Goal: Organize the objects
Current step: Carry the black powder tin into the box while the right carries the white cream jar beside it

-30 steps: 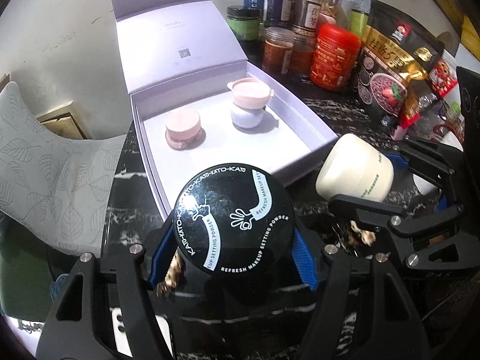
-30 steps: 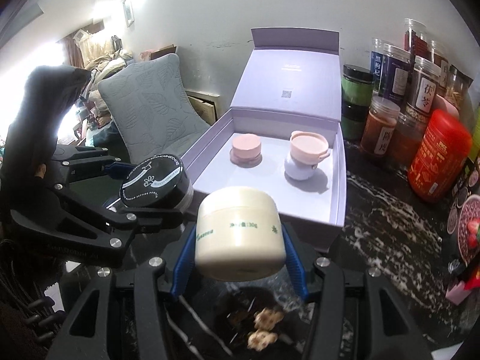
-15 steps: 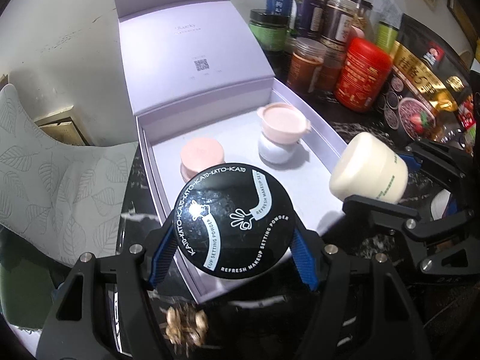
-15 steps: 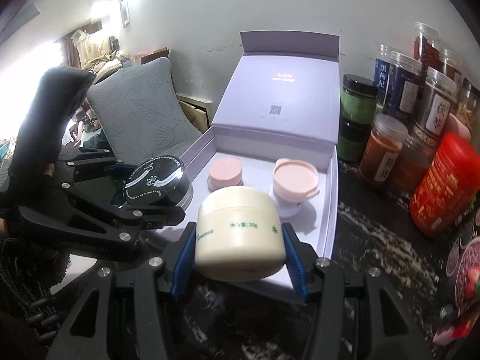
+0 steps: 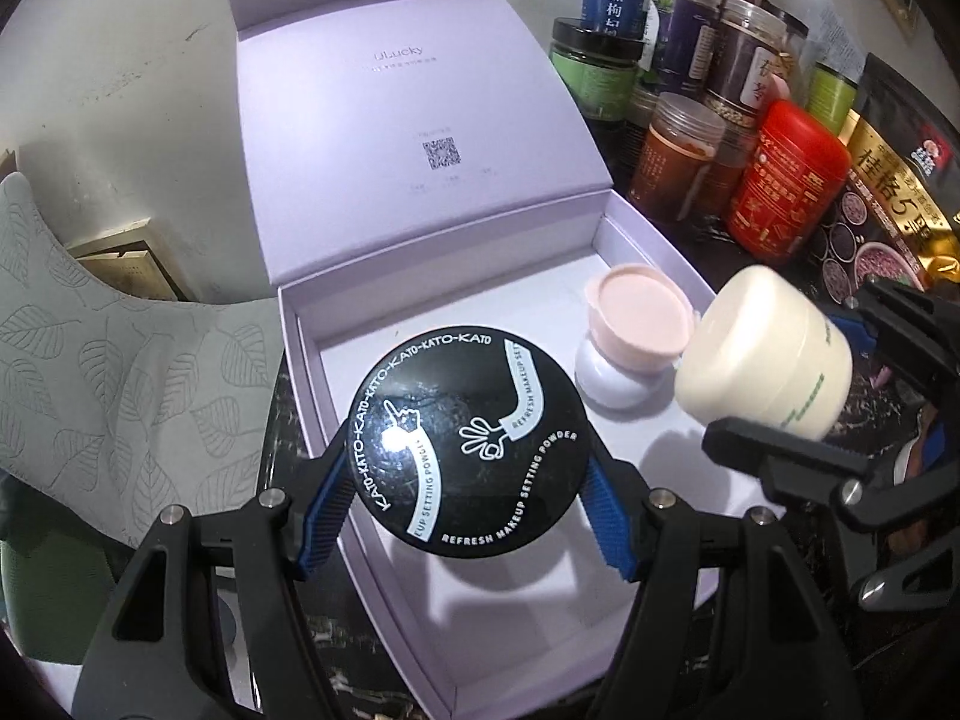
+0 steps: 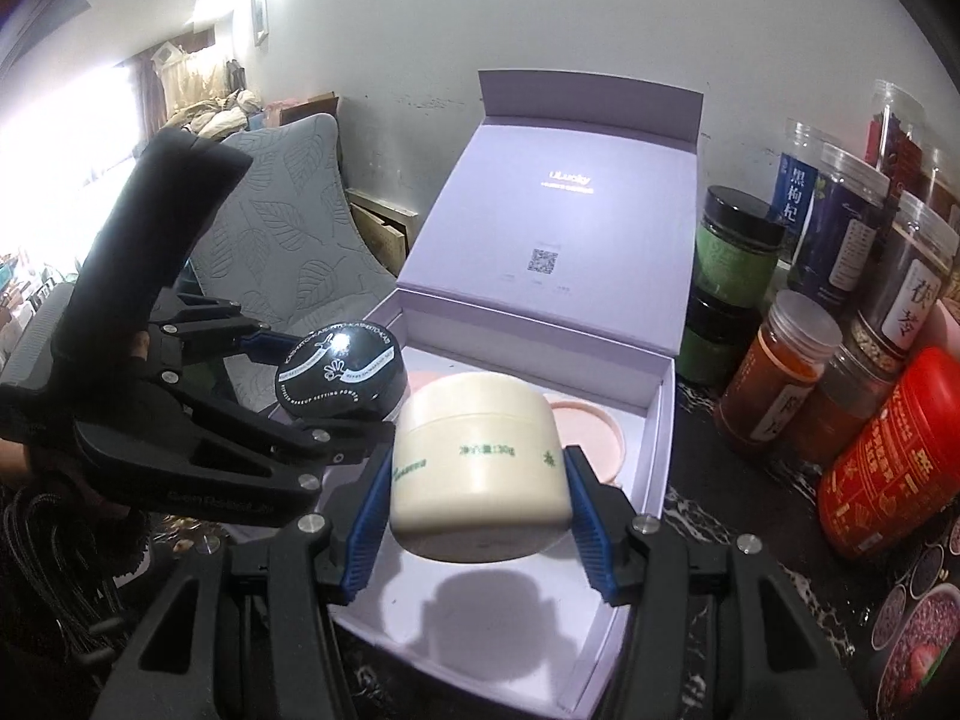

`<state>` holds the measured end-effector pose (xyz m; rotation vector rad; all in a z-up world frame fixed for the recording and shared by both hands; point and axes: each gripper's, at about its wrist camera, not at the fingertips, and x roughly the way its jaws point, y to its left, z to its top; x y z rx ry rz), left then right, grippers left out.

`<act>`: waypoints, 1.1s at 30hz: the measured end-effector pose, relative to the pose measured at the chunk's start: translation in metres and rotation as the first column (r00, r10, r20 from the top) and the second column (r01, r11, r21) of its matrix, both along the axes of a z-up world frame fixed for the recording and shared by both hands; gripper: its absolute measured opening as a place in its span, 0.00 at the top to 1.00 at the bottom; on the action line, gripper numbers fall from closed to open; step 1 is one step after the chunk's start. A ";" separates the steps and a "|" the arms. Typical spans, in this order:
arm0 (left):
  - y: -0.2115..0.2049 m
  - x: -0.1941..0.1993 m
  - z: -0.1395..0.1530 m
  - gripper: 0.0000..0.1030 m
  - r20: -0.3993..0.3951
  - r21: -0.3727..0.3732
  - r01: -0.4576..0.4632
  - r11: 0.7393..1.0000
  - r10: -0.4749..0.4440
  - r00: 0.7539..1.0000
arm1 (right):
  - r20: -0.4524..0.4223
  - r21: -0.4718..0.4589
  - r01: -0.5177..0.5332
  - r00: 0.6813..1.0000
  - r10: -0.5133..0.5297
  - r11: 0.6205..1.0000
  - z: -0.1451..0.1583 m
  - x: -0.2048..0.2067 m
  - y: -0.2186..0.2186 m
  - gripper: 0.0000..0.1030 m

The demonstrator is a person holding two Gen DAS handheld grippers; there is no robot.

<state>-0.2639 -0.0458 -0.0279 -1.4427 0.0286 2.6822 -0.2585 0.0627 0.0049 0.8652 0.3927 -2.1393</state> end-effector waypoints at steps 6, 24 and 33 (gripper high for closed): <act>-0.001 -0.017 0.000 0.35 -0.006 0.005 -0.011 1.000 0.011 1.000 | 0.018 -0.004 0.024 1.000 -0.023 1.000 -0.004 -0.019 -0.002 0.46; -0.005 -0.034 -0.010 0.35 -0.004 0.021 -0.022 1.000 0.022 1.000 | 0.043 -0.010 0.072 0.996 -0.072 0.997 -0.013 -0.054 0.004 0.46; -0.006 -0.038 -0.022 0.35 0.018 0.008 -0.019 1.000 0.019 1.000 | 0.041 -0.009 0.084 0.996 -0.084 0.996 -0.021 -0.059 0.005 0.46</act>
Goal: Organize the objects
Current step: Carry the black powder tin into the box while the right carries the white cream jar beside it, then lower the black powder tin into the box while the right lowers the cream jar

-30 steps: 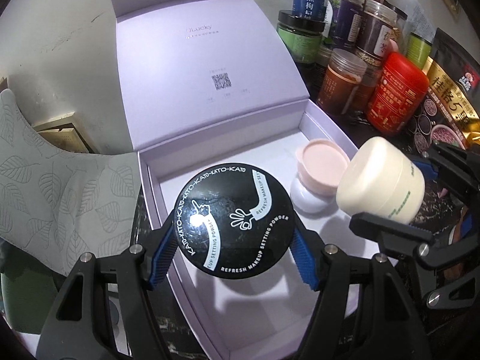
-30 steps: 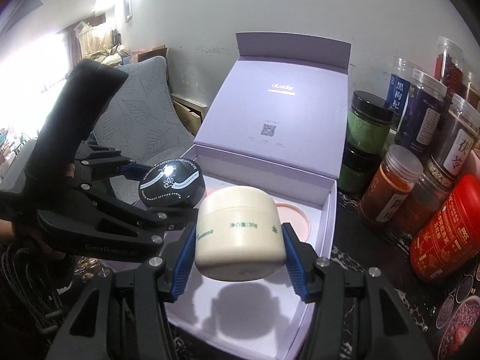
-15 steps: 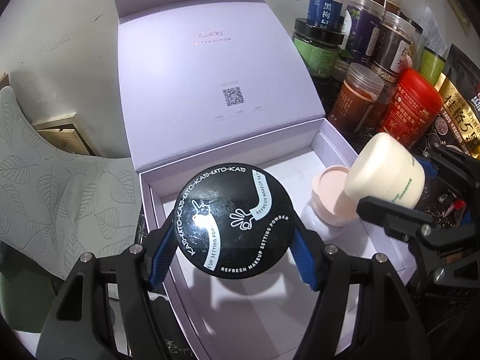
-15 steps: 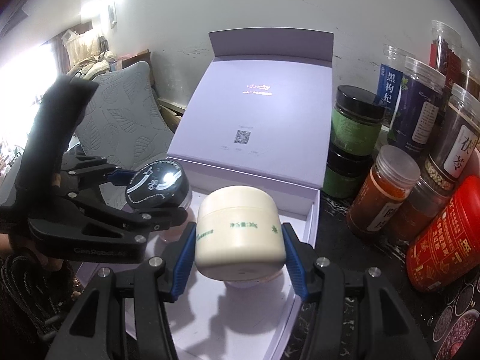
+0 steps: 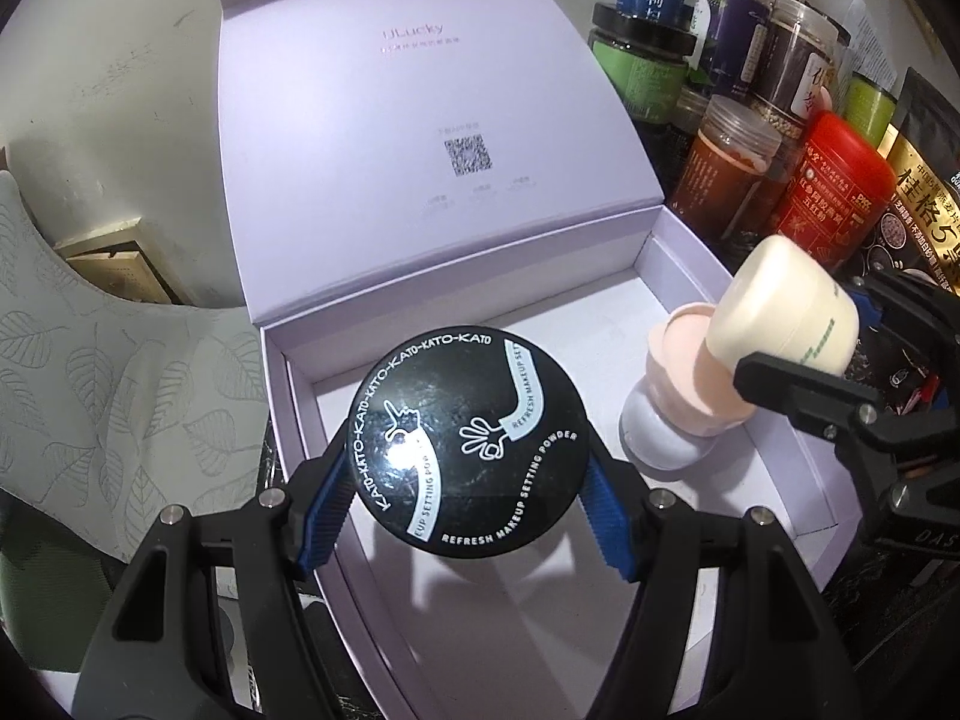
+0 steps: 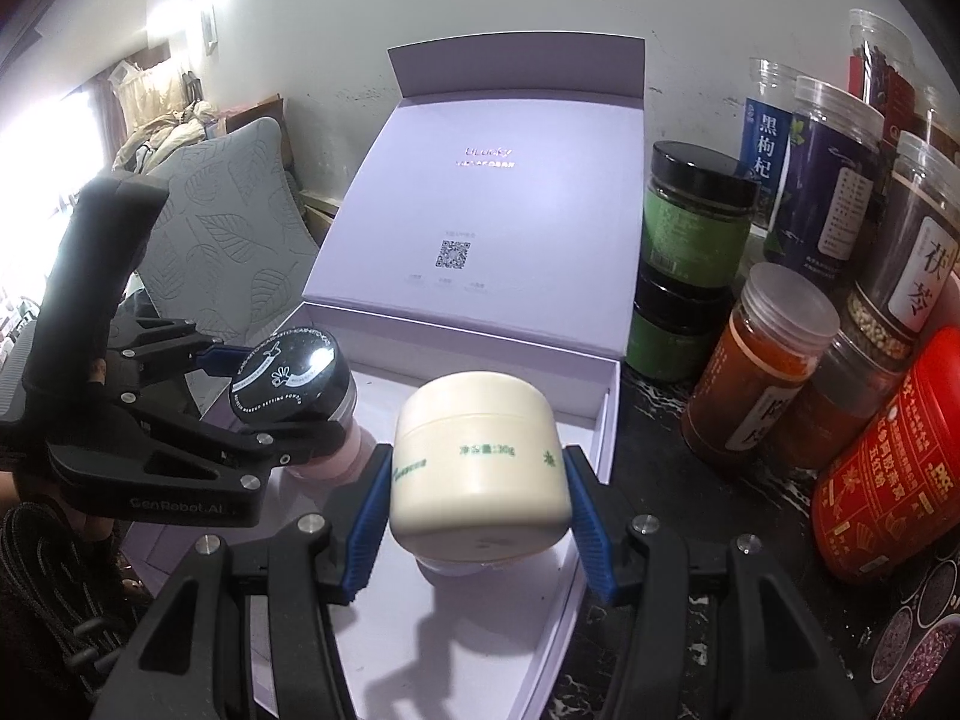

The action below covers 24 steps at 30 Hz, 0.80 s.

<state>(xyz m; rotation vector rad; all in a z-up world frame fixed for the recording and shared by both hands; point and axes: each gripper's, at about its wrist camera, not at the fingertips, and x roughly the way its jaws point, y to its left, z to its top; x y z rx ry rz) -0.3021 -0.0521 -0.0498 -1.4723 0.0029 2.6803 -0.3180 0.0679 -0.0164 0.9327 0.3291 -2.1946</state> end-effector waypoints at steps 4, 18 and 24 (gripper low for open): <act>0.000 -0.002 -0.006 0.35 0.016 -0.004 -0.002 1.000 0.002 1.000 | -0.001 -0.023 0.006 1.000 -0.006 1.000 -0.004 -0.003 0.001 0.46; 0.005 -0.002 -0.010 0.35 0.021 0.000 0.004 1.000 -0.004 1.000 | -0.004 -0.074 -0.004 1.000 0.004 0.997 -0.013 -0.006 -0.002 0.46; 0.009 -0.001 -0.007 0.35 0.019 -0.005 0.004 1.000 -0.004 1.000 | -0.007 -0.076 -0.008 1.000 0.008 0.997 -0.013 -0.005 -0.002 0.46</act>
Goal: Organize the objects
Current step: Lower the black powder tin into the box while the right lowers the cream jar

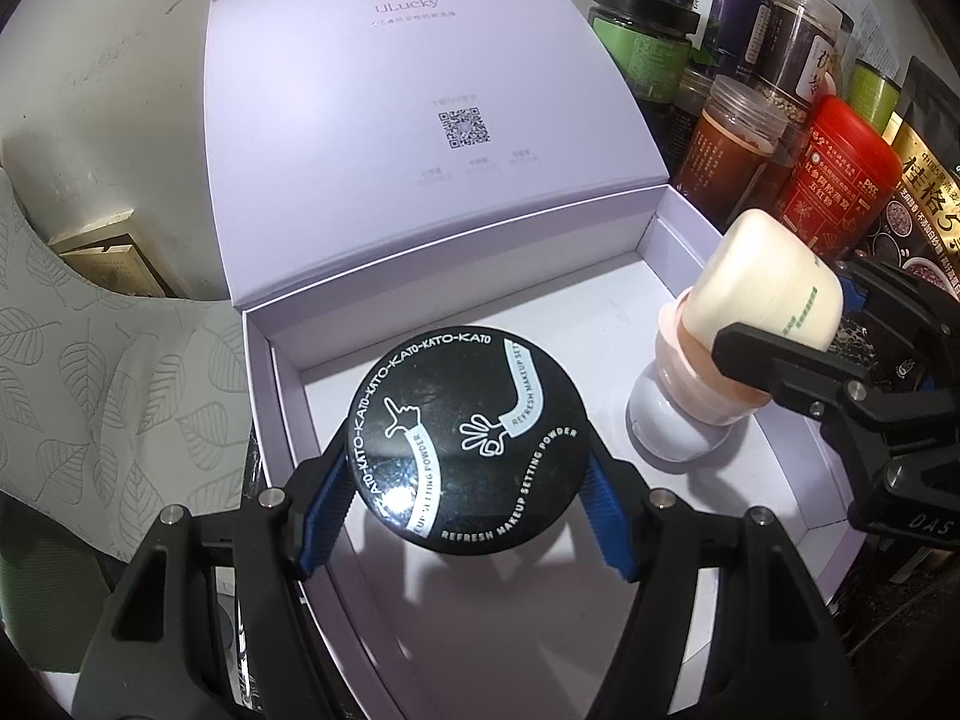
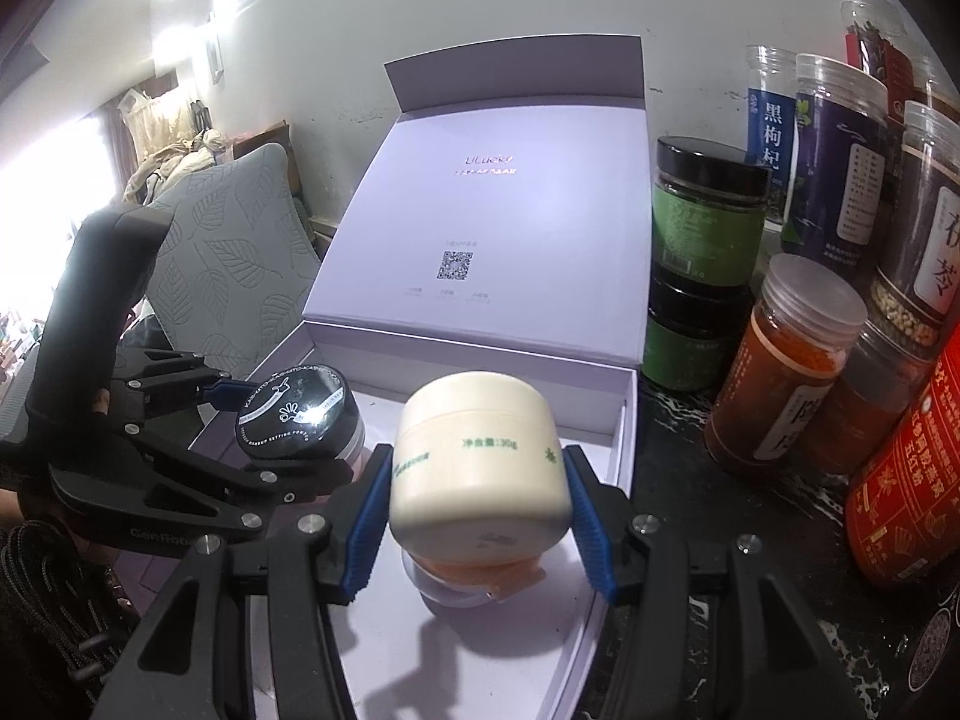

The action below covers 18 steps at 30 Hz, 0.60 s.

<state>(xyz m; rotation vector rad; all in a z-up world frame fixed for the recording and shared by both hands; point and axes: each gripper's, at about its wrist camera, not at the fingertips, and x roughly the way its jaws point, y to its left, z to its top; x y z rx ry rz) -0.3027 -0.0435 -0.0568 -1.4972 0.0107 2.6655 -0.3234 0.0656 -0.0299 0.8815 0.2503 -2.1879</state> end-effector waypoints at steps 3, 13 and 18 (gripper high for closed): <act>-0.007 -0.002 -0.001 0.35 0.001 0.008 -0.006 1.000 0.006 1.000 | 0.001 0.003 0.005 1.000 -0.005 1.000 0.000 0.001 0.001 0.45; -0.008 -0.004 0.000 0.35 0.001 0.025 -0.012 1.000 0.012 1.000 | -0.001 0.006 0.008 1.000 -0.008 1.000 0.002 0.001 0.001 0.42; -0.005 -0.004 0.001 0.35 -0.007 0.023 -0.011 1.000 0.012 1.000 | -0.006 0.008 0.014 1.000 -0.014 1.000 0.003 0.001 0.002 0.38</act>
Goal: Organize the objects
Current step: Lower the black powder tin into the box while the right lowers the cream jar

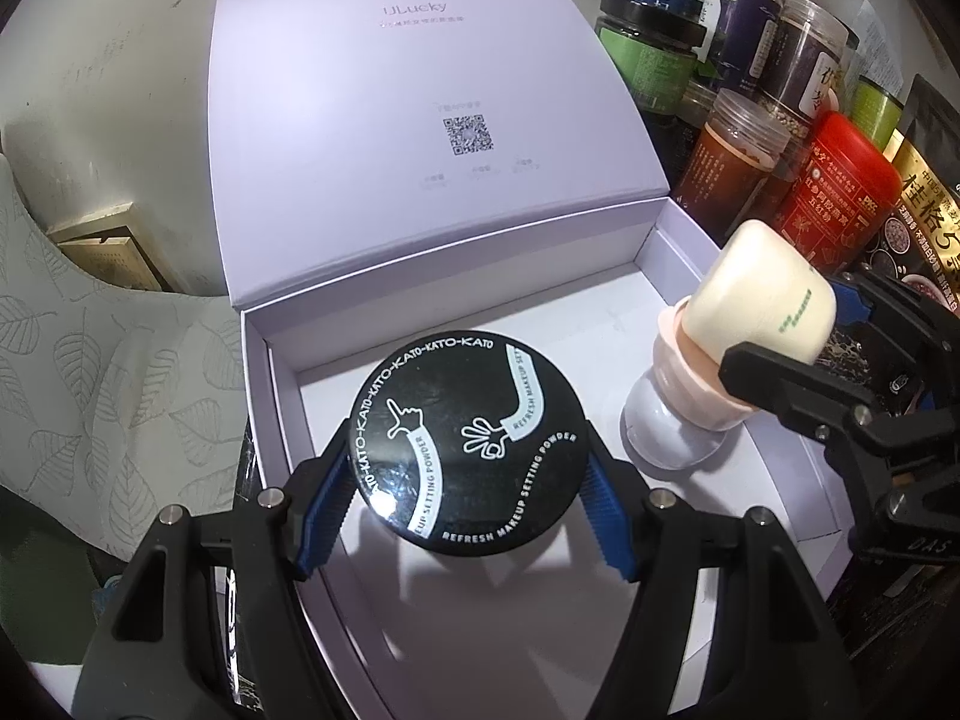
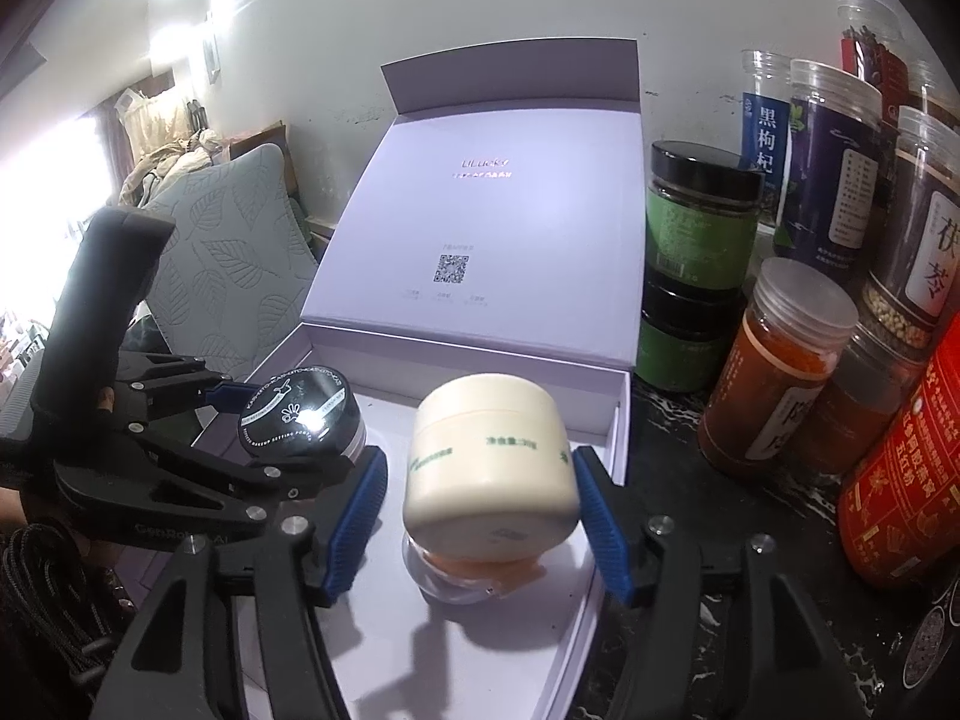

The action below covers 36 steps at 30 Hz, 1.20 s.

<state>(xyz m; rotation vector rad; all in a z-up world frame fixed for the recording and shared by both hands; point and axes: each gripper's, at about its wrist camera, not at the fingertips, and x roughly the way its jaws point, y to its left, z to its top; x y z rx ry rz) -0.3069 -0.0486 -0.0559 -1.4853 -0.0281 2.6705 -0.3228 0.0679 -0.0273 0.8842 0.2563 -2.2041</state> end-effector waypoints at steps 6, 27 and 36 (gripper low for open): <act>0.004 -0.002 0.002 0.34 -0.003 -0.012 0.000 1.000 0.000 1.000 | 0.001 0.000 0.004 1.000 -0.004 1.000 -0.001 -0.001 0.001 0.38; -0.001 0.000 0.000 0.34 -0.001 -0.020 0.000 1.000 0.000 1.000 | 0.016 0.028 0.076 0.997 -0.076 0.997 -0.008 -0.015 0.010 0.31; -0.003 0.000 -0.001 0.34 -0.001 -0.018 -0.002 1.000 0.002 1.000 | 0.015 0.044 0.087 0.996 -0.087 0.995 -0.009 -0.015 0.012 0.30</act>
